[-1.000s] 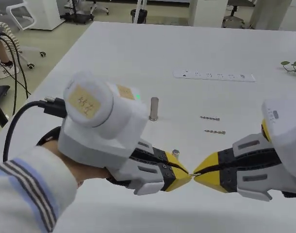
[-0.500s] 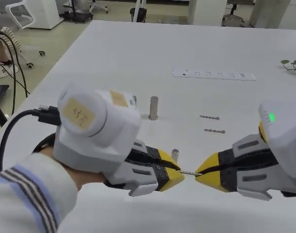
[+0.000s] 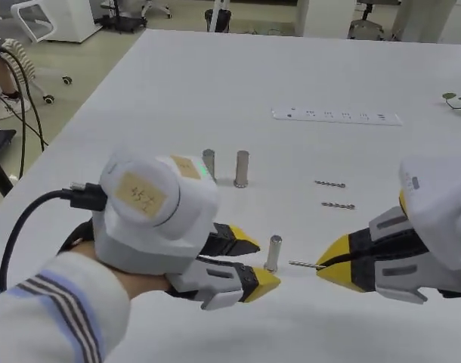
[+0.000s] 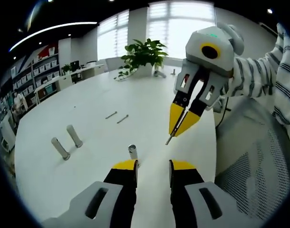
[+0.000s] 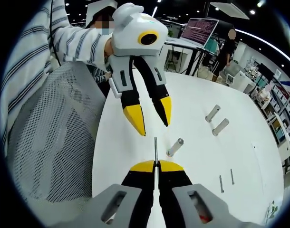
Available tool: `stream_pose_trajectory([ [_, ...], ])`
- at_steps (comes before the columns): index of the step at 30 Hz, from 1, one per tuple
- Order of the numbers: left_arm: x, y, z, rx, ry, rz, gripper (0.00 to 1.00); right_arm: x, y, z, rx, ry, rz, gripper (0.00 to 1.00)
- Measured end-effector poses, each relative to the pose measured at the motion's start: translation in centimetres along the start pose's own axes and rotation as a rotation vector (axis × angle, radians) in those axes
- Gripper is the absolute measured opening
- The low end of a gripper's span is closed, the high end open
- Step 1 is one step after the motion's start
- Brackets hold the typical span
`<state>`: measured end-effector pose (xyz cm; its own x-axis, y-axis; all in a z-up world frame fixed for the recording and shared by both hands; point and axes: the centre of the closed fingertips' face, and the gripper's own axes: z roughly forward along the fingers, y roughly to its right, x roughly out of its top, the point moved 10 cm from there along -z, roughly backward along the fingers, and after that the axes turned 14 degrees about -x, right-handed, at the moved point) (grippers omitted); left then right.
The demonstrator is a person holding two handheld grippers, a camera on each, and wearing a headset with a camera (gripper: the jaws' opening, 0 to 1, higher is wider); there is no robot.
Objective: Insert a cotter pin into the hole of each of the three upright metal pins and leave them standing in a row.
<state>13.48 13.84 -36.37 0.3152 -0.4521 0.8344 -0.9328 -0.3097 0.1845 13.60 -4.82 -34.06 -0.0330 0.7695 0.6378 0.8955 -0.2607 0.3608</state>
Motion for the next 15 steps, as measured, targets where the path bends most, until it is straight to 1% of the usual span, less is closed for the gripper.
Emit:
stream_pose_trajectory([
  [2,-0.1,-0.4,0.0,0.017,0.013,-0.018,0.23,-0.2,0.3,0.1,-0.004,-0.011,0.001,0.0],
  [4,-0.2,-0.8,0.1,0.033,0.016,-0.028,0.23,-0.4,0.9,0.3,-0.013,-0.025,-0.009,0.0],
  [6,-0.4,-1.1,0.3,0.032,0.012,-0.037,0.23,-0.6,1.5,0.5,-0.015,-0.032,-0.001,0.0],
  [8,-0.4,-1.4,0.6,0.029,0.018,-0.044,0.24,-0.8,2.1,0.7,-0.019,-0.039,0.004,0.0],
  [12,-0.2,-2.0,1.4,0.022,0.042,-0.072,0.23,-1.1,2.9,1.5,-0.021,-0.06,0.0,0.0],
  [14,-0.2,-2.2,1.8,0.015,0.03,-0.085,0.22,-1.2,3.1,1.8,-0.018,-0.063,0.0,0.0],
  [15,-0.3,-2.3,1.9,0.018,0.031,-0.083,0.22,-1.2,3.2,2.0,-0.014,-0.066,-0.001,0.0],
])
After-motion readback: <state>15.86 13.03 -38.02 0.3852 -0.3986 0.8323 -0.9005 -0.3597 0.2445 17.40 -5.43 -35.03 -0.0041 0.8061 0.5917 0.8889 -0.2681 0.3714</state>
